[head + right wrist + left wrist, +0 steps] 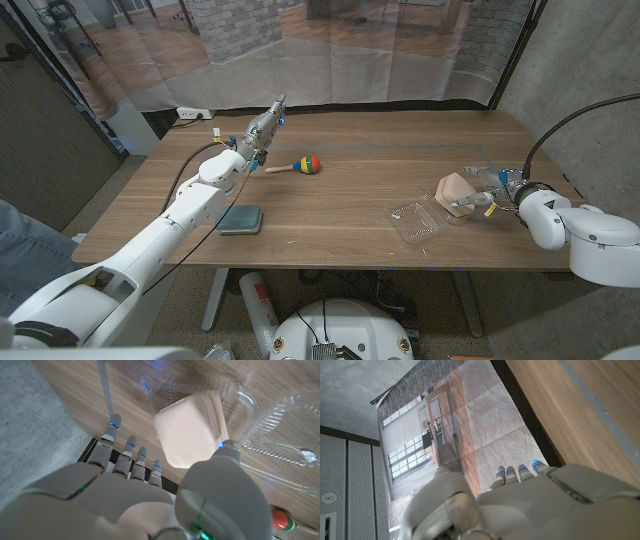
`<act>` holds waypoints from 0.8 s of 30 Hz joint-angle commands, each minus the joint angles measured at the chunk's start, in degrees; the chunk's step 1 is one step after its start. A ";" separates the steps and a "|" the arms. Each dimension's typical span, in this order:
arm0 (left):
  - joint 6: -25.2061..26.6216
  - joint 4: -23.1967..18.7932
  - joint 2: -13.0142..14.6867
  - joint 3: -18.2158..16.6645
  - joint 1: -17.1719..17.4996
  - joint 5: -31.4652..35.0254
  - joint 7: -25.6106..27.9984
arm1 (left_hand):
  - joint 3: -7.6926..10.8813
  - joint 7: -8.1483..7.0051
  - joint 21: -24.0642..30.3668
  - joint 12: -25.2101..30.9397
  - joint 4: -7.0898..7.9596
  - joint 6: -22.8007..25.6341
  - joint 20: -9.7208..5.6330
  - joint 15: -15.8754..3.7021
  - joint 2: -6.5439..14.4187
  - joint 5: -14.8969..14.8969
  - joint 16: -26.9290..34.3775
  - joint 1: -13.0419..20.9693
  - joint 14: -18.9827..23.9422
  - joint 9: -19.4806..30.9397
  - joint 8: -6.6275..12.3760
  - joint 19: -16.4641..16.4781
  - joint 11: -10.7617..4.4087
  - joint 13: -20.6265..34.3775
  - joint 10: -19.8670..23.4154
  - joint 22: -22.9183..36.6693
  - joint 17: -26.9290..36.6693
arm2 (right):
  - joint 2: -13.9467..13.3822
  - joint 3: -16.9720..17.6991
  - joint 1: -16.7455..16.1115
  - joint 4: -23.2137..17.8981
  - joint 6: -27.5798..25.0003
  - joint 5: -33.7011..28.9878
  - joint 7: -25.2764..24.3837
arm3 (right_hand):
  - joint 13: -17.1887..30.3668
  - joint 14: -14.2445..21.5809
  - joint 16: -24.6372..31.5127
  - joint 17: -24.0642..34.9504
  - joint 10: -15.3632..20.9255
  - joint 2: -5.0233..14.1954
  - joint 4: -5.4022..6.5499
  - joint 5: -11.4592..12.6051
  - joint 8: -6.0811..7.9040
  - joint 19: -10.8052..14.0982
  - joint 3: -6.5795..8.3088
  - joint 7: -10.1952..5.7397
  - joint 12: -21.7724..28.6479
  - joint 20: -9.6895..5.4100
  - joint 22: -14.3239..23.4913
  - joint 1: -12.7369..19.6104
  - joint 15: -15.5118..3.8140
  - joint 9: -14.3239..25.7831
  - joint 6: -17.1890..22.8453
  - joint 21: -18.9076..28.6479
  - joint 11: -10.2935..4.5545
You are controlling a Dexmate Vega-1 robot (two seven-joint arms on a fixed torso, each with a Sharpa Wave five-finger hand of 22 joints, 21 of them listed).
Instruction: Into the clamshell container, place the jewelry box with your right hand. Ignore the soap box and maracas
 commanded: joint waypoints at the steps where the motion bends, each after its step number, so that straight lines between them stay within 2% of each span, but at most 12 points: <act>1: 0.04 0.66 -0.33 0.10 -0.52 0.11 0.11 | -0.28 -0.31 -0.04 -0.02 -0.03 0.08 0.01 -0.56 0.21 0.01 -0.14 0.71 -0.25 0.17 0.28 -2.94 -0.49 0.18 0.27 0.20 0.19 | -0.61 6.25 -4.46 -0.57 -0.38 1.45 -1.47 | 0.00 -0.14 0.23 0.02 0.98 -0.18 0.19 0.32 0.33 -0.09 -0.41 -0.20 0.45 -0.09 0.20 -0.62 -0.22 0.02 0.47 -0.31 -0.05; 8: 0.20 0.76 -0.46 0.32 -0.68 0.23 0.07 | -0.31 -0.36 -0.02 -0.02 -0.07 0.08 -0.18 -0.59 0.27 -0.03 -0.18 0.84 -0.31 0.17 0.27 -2.85 -0.50 0.18 0.30 0.19 0.18 | -0.61 11.60 -8.79 -0.14 0.86 3.68 -2.99 | -0.14 -0.23 0.27 0.02 1.55 -0.05 0.41 0.47 0.50 -0.04 -0.63 -0.21 0.67 -0.10 0.20 -1.00 -0.13 0.01 0.83 -0.27 -0.18; 12: 0.24 0.99 -0.62 0.40 -0.70 0.16 0.02 | -0.32 -0.41 -0.03 -0.06 -0.09 0.04 -0.22 -0.54 0.31 -0.07 -0.19 0.91 -0.33 0.17 0.25 -2.86 -0.22 0.18 0.20 0.19 0.18 | -0.61 13.25 -10.03 0.26 1.68 5.55 -4.67 | -0.33 -0.27 0.37 0.04 2.02 0.35 0.87 0.66 0.81 0.09 -0.90 -0.44 0.84 -0.10 0.21 -1.73 -0.04 0.01 1.64 -0.18 -0.22; 16: 0.22 0.95 -0.62 0.51 -0.70 0.29 0.02 | -0.34 -0.41 -0.04 -0.07 -0.11 0.02 -0.22 -0.49 0.35 -0.10 -0.22 0.97 -0.40 0.17 0.23 -2.89 -0.29 0.18 0.18 0.20 0.18 | -0.29 13.04 -9.58 0.75 2.74 6.56 -6.45 | -0.44 -0.30 0.43 0.07 2.25 0.71 1.26 0.77 0.95 0.19 -1.06 -0.62 0.91 -0.10 0.22 -2.34 -0.02 0.01 2.05 -0.12 -0.12; 20: 0.18 0.80 -0.63 0.45 -0.64 0.26 0.10 | -0.36 -0.47 -0.06 -0.06 -0.13 0.01 -0.24 -0.28 0.38 -0.13 -0.25 1.04 -0.49 0.17 0.22 -2.93 0.01 0.18 0.21 0.20 0.18 | 1.30 12.12 -8.15 1.47 3.61 6.84 -8.04 | -0.58 -0.52 0.44 0.10 2.31 1.32 1.85 0.89 1.08 0.75 -1.23 -0.48 0.92 -0.20 0.24 -3.22 0.00 0.02 2.48 0.12 -0.19; 24: 0.47 0.48 -0.46 0.49 -0.57 0.39 0.28 | -0.38 -0.44 -0.03 -0.06 -0.15 -0.07 -0.37 -0.13 0.42 -0.16 -0.22 1.10 -0.41 0.17 0.19 -2.87 0.13 0.18 0.22 0.20 0.18 | 2.78 11.42 -7.02 2.30 4.87 6.61 -9.70 | -0.74 -1.00 0.35 0.11 2.48 1.87 2.38 1.03 1.26 1.72 -1.42 -1.02 0.96 -0.27 0.26 -3.96 -0.06 0.00 3.15 0.48 -0.20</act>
